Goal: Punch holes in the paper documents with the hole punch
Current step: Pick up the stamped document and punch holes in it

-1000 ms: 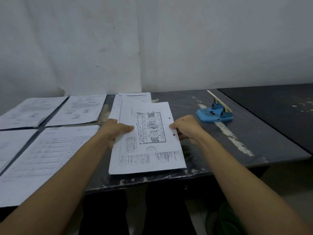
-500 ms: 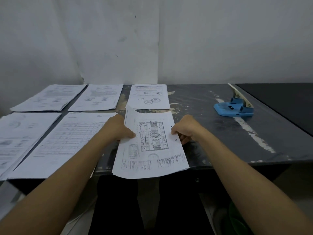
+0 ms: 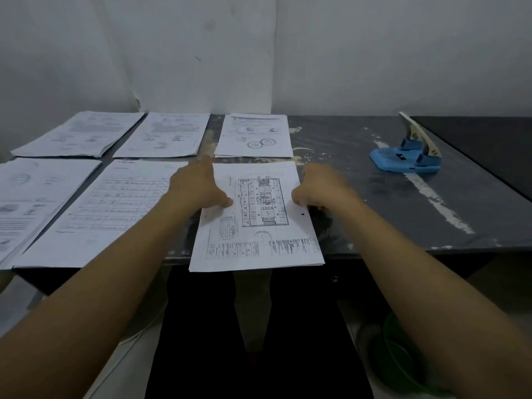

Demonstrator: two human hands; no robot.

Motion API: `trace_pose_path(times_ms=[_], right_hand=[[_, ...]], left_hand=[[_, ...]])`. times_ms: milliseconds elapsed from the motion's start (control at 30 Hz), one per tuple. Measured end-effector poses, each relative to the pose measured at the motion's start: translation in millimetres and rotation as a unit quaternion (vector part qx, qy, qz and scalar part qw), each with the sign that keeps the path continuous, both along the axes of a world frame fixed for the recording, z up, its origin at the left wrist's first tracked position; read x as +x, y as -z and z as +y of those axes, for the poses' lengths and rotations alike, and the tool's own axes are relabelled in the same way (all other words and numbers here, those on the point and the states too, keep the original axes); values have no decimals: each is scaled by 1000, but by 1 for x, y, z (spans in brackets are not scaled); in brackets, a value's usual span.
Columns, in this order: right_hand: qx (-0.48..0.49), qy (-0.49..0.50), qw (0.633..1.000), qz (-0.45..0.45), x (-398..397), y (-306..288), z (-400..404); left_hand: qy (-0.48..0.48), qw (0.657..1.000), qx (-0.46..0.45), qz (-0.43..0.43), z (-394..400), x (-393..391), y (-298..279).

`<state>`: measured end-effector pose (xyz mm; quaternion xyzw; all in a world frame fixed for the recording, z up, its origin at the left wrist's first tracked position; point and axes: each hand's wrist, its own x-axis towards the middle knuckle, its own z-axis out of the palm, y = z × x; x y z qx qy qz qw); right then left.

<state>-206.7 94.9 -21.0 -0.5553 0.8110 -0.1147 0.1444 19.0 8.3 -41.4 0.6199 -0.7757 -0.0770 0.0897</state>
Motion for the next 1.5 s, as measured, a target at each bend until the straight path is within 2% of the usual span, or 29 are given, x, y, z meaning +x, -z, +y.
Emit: trace_pose_path(times_ms=[100,200,300,433,567,700,967,1133,1333,1500], right_hand=[[3,-5,1000,-20,-7,3,-11],[-46,19,997,-63,-17,2,-31],[-106,57,989,-86,-25,-1,-55],[-138,63,985,-88,-29,2,-89],[-156,51,982,-89,-29,9,-125],[-163,45,980,-106,-28,12,-160],[-122,51,991,10,-21,15,-206],[-91,104,989,-51,-29,15,-218],[-39,150,981,-114,-29,9,-224],[-36,170,968,-181,-31,10,-228]], left_hand=[[16,999,29,-7,-7,-4,-5],[29,998,55,-9,-23,-10,-17],[24,999,33,17,-54,-20,-22],[2,998,19,60,-98,-34,-22],[9,1000,14,22,-132,-47,-11],[5,1000,10,26,-157,-58,-9],[18,999,20,-36,-188,-76,-13],[-40,995,80,35,-196,-75,-14],[-85,984,142,70,-206,-78,-18],[-107,975,165,102,-208,-77,-18]])
